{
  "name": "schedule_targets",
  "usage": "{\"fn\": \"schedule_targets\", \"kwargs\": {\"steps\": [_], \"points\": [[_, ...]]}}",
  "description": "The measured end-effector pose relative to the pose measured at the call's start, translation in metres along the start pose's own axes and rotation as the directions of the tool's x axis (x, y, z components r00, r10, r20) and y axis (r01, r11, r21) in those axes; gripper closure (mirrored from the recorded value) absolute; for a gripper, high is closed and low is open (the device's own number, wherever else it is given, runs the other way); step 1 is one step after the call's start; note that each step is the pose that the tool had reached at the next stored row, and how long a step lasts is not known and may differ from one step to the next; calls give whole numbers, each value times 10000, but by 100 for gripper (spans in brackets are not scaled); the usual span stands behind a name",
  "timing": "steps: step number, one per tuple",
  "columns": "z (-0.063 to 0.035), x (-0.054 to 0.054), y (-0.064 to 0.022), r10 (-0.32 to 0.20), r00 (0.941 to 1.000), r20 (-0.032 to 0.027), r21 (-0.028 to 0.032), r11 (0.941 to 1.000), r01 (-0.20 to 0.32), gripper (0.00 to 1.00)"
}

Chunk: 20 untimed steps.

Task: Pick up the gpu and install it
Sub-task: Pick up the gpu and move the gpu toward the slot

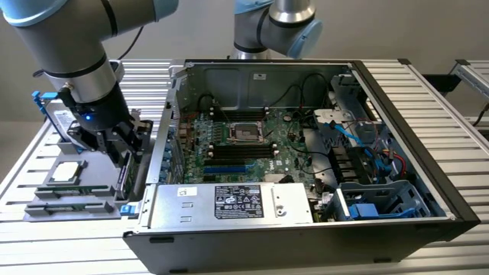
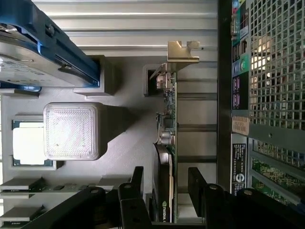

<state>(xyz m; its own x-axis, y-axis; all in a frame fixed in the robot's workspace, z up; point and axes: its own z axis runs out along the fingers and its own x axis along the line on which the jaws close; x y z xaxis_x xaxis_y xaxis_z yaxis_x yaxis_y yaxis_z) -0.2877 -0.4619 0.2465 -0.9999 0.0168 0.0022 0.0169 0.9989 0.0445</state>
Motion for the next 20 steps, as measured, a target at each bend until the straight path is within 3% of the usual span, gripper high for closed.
{"fn": "schedule_targets", "kwargs": {"steps": [7,20], "points": [[119,12,27,37,10000,4,24,10000,-37,50],[143,16,20,88,10000,-2,24,10000,-88,50]]}}
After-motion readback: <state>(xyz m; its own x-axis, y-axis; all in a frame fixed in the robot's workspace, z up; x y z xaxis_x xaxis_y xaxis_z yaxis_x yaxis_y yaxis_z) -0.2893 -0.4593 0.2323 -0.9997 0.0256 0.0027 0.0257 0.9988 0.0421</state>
